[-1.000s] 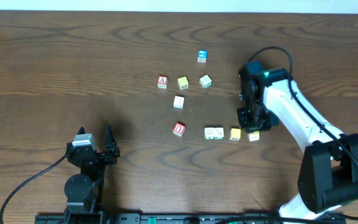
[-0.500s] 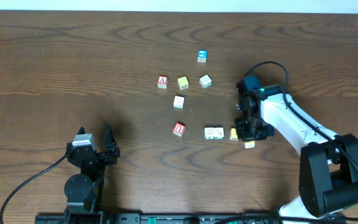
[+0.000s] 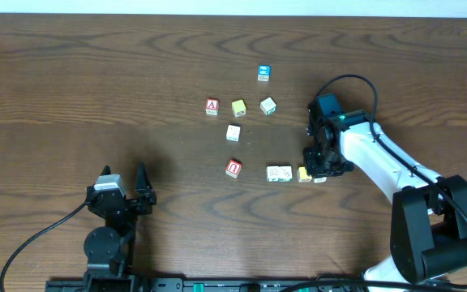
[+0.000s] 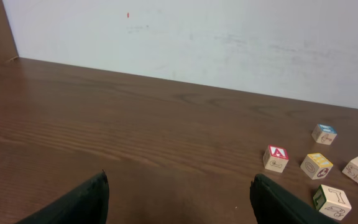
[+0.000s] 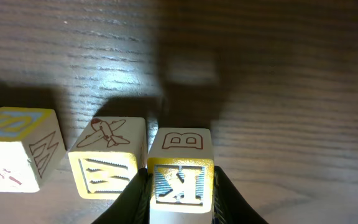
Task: Lift 5 blocks
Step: 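Lower the K block at the right end of the block row and release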
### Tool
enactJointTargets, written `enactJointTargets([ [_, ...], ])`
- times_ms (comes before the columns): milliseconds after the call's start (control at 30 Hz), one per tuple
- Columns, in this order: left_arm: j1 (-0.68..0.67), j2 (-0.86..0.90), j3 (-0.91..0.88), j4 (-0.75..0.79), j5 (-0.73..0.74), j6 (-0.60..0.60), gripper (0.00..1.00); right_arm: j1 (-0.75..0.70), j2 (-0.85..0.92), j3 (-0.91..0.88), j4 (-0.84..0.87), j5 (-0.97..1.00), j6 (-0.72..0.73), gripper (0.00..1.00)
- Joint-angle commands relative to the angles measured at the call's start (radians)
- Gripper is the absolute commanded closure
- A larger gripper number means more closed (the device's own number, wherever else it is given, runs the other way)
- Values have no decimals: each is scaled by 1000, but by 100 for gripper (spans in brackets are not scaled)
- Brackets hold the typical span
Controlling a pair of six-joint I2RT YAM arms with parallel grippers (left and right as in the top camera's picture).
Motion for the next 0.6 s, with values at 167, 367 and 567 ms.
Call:
enactJointTargets([
  [167,4,0,-16,-44,-24,-8,27,79,16,-19,47,-44,18,80],
  [367,4,0,-16,-44,-24,-8,27,125,16,-19,60,-44,21,76],
  [567,4,0,-16,-44,-24,-8,27,129,16,-19,60,-37,42,75],
])
